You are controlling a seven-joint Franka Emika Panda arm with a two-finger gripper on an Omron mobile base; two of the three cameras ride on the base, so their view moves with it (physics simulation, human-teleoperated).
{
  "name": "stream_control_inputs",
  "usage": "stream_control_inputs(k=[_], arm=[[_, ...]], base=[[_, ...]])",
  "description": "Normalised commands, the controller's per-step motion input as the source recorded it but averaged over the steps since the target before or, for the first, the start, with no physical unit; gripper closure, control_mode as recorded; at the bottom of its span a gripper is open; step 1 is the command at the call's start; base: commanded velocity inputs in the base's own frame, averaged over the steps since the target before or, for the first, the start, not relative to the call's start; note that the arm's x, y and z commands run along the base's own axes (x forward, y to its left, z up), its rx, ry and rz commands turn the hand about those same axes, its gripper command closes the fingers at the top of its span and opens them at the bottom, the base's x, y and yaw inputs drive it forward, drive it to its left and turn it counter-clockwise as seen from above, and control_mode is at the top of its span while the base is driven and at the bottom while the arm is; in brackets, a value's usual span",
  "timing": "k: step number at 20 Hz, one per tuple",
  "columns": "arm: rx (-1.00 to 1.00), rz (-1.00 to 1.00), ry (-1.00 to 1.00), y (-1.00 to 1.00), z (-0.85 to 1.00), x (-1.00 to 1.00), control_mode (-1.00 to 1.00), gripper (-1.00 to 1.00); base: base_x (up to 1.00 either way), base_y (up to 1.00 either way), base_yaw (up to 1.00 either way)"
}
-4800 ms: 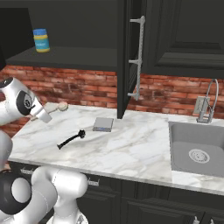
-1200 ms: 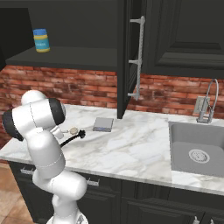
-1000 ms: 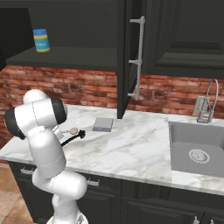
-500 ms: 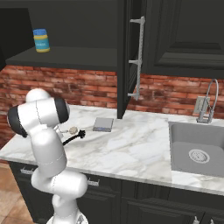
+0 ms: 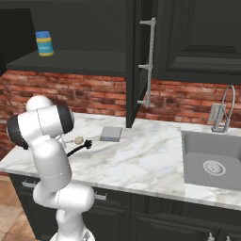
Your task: Pick the dish brush and dish brush from the cabinet and place them on the counter.
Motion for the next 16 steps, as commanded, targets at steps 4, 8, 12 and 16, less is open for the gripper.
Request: stream_control_inputs(k=[4, 8, 12, 16], arm=[[0.06, -0.01, 0.02, -0.01, 0.22, -0.19, -1.0, -1.0], [0.05, 0.0, 0.0, -0.01, 0.29, -0.18, -1.0, -1.0], [0.04, 0.0, 0.01, 0.0, 0.24, -0.23, -1.0, -1.0], [0.04, 0.0, 0.04, -0.03, 0.16, -0.31, -1.0, -1.0]], base=[[0.0, 0.0, 0.0], [0.0, 0.0, 0.0], [0.0, 0.0, 0.0], [0.0, 0.0, 0.0]])
